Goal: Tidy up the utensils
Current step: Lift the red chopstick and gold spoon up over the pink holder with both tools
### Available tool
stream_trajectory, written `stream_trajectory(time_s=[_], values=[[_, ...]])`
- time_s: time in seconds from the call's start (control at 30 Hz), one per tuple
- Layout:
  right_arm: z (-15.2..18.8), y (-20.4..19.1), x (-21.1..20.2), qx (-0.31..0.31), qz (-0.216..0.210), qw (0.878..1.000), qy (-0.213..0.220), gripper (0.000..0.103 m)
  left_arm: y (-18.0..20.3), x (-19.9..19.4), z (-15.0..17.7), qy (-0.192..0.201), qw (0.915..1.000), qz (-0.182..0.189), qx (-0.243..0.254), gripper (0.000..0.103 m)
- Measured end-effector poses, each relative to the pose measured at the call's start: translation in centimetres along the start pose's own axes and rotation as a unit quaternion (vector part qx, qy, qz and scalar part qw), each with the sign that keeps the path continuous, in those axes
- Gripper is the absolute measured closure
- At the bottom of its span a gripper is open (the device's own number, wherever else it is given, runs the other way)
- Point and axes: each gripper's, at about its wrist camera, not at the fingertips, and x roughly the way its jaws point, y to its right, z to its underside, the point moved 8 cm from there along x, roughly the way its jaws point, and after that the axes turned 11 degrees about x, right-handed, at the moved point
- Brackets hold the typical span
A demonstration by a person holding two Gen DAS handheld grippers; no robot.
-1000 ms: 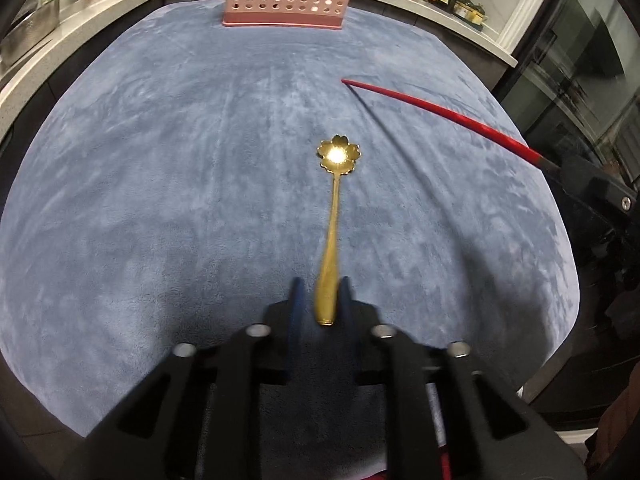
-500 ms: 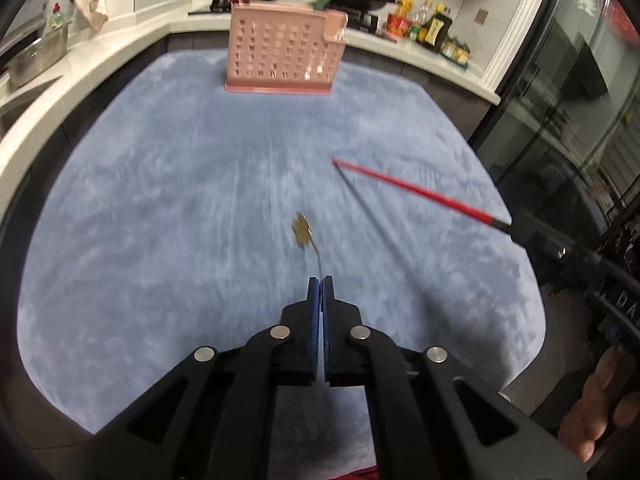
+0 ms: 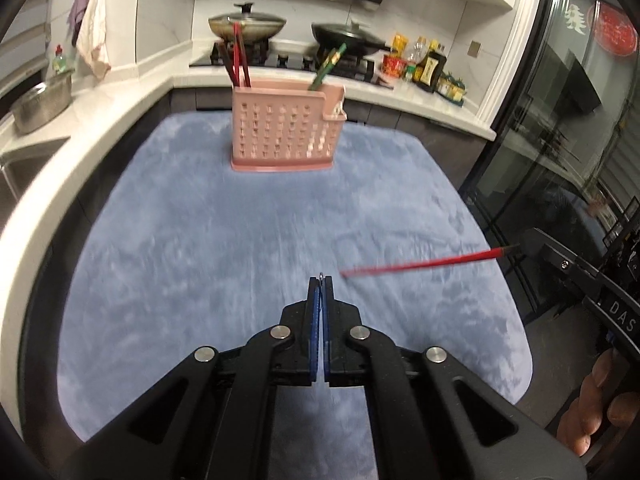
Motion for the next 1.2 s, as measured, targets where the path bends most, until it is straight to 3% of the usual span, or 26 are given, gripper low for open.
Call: stream_trajectory(time_s=[0.4, 0.83, 1.2], values=[[-5.5, -1.9, 1.0, -0.003, -0.02, 0.999, 0.031, 0.096, -1.1, -0.7, -5.6, 0.028, 0.9994, -0.017, 0.013, 0.102], [-8.2, -4.7, 4.0, -0.009, -0.038, 0.999, 0.029, 0.096, -2.5, -0.9, -9.8, 0.049, 0.9985, -0.021, 0.01, 0.102], [-15.6, -7.9, 6.2, -0.014, -0.065, 0.995, 0.067, 0.096, -5.9, -0.7, -17.6, 0.09, 0.9958, -0.016, 0.0, 0.102]])
